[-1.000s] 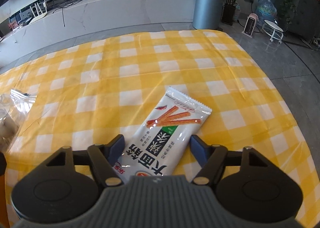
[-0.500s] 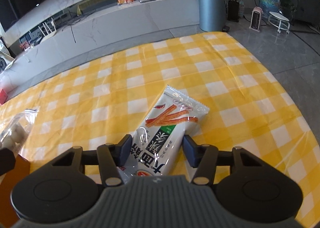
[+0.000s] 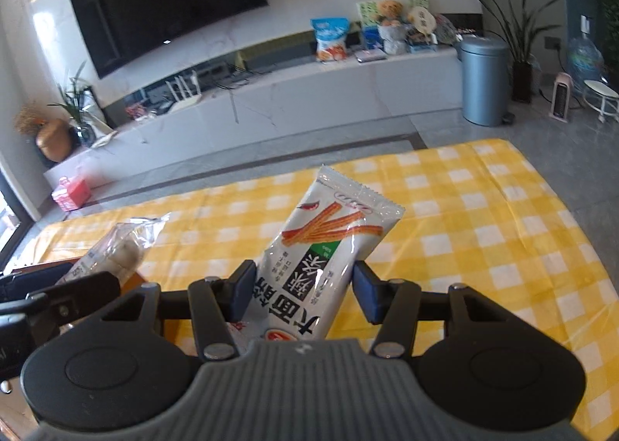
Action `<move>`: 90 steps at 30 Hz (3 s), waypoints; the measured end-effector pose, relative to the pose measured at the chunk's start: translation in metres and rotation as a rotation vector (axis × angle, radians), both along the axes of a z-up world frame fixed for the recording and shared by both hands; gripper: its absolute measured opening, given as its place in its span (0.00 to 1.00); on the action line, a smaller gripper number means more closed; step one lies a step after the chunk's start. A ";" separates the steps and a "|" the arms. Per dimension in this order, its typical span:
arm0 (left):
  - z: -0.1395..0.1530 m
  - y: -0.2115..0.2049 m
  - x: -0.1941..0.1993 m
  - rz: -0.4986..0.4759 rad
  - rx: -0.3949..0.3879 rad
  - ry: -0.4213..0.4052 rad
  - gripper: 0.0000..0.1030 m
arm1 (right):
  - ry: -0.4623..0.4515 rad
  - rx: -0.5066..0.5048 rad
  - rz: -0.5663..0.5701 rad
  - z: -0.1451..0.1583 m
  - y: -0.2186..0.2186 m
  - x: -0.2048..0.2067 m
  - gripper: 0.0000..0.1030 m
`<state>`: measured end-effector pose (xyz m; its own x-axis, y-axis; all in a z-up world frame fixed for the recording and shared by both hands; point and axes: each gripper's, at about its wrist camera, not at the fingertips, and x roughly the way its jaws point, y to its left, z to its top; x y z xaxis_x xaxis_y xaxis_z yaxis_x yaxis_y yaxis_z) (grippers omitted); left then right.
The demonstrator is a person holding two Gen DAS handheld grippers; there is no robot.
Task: Organize snacks
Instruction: 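Lift both held snacks and carry them over the orange box, then lower both snacks into the box and open both tools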
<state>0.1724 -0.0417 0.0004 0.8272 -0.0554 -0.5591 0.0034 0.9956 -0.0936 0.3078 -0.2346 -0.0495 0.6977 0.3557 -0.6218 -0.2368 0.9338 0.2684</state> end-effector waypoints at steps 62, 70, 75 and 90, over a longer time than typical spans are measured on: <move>-0.056 0.197 -0.093 0.281 -0.253 0.201 0.66 | 0.285 -0.216 0.763 -0.023 0.270 -0.092 0.56; -0.055 0.189 -0.093 0.262 -0.204 0.182 0.66 | 0.267 -0.186 0.713 -0.015 0.255 -0.093 0.26; -0.053 0.182 -0.093 0.245 -0.159 0.171 0.66 | 0.303 -0.171 0.682 -0.023 0.254 -0.085 0.05; -0.032 0.166 -0.099 0.207 -0.151 0.087 0.67 | 0.187 -0.136 0.618 0.008 0.219 -0.101 0.06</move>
